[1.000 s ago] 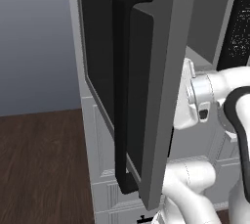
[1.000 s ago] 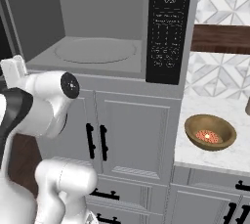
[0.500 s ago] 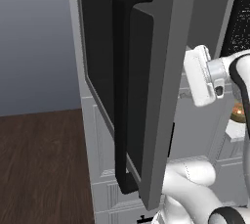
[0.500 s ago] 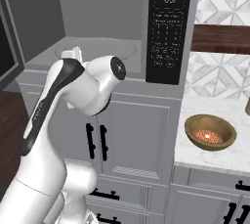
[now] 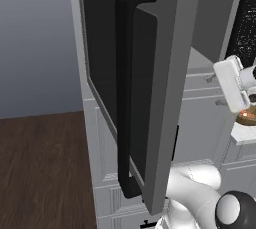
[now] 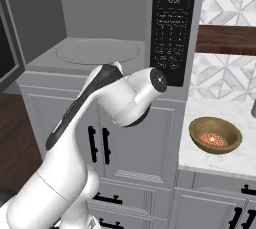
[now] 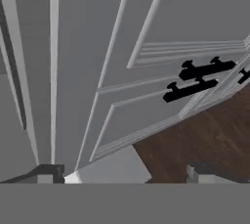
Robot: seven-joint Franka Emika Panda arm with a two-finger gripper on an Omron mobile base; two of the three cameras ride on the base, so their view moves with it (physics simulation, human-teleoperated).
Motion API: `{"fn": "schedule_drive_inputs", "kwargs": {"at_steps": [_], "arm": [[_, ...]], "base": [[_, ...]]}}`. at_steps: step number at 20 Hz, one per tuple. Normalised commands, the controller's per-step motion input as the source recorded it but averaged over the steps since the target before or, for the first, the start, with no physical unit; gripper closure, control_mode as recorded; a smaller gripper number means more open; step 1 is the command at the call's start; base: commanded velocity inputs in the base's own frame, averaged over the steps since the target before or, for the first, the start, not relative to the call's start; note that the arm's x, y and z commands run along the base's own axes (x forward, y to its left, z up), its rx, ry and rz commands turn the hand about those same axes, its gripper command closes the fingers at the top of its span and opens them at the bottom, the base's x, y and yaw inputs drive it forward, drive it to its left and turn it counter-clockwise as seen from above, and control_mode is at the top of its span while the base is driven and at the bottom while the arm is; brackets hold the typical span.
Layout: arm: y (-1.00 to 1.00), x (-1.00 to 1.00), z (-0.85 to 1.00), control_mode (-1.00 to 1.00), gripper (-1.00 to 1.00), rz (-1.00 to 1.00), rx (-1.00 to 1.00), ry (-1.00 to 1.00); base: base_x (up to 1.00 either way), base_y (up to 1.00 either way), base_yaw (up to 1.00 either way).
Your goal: Open the microwave, place the bowl with waffle inside the microwave, then close the microwave door and turn it on.
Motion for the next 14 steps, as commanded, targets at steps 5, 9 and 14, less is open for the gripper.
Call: {"fn": "schedule_drive_inputs", "kwargs": {"at_steps": [5,9,14], "arm": [[-1.0,-0.01,-0.82,-1.0,-1.0,-0.14,-0.21,-0.2],[-1.0,0.26,-0.52,-1.0,-1.0,-0.12,-0.09,-0.05],[-1.0,0.59,-0.38,-1.0,-1.0,-0.05,0.0,0.0]], "base": [[0.0,0.0,0.0],[0.0,0.0,0.0],[0.0,0.0,0.0]]}}
